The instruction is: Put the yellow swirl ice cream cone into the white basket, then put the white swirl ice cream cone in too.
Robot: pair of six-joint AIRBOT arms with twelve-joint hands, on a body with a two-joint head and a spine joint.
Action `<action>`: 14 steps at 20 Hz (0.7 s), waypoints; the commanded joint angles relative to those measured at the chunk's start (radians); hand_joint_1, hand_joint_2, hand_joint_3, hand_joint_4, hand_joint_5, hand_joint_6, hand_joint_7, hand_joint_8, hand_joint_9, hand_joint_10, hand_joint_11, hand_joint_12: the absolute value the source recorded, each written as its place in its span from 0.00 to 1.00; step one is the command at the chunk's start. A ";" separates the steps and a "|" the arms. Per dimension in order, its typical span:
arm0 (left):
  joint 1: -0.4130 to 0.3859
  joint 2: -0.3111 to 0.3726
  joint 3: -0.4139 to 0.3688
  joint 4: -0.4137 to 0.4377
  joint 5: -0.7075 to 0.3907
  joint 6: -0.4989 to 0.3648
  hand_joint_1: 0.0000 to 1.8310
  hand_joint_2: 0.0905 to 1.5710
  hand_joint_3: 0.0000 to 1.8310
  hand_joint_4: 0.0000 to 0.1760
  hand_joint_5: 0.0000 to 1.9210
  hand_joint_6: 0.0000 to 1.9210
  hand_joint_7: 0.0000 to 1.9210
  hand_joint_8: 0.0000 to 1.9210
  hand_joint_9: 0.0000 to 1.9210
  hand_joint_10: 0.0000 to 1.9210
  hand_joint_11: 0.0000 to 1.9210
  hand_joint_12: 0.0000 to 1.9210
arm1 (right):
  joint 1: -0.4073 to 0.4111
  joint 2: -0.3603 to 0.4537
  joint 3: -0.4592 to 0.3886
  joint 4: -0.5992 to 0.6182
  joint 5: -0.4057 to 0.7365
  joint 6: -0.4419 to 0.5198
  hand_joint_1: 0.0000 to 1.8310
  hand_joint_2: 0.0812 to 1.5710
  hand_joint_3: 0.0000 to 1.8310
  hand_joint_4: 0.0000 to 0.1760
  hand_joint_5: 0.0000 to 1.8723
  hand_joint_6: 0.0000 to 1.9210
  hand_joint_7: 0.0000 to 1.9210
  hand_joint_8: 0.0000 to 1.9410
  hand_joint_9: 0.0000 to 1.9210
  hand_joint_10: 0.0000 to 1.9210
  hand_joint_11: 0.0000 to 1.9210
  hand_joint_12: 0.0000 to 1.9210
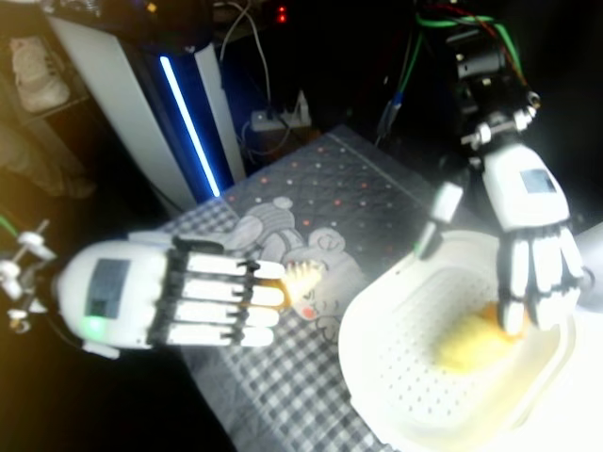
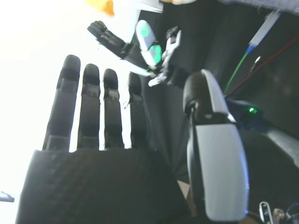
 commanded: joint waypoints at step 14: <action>0.165 0.303 -0.364 -0.007 -0.562 -0.003 0.45 0.55 0.00 0.44 0.18 0.00 0.10 0.00 0.08 0.01 0.00 0.25 | 0.049 -0.104 0.055 -0.146 -0.129 0.063 0.53 0.57 0.00 0.01 0.28 0.00 0.21 0.00 0.22 0.00 0.03 0.47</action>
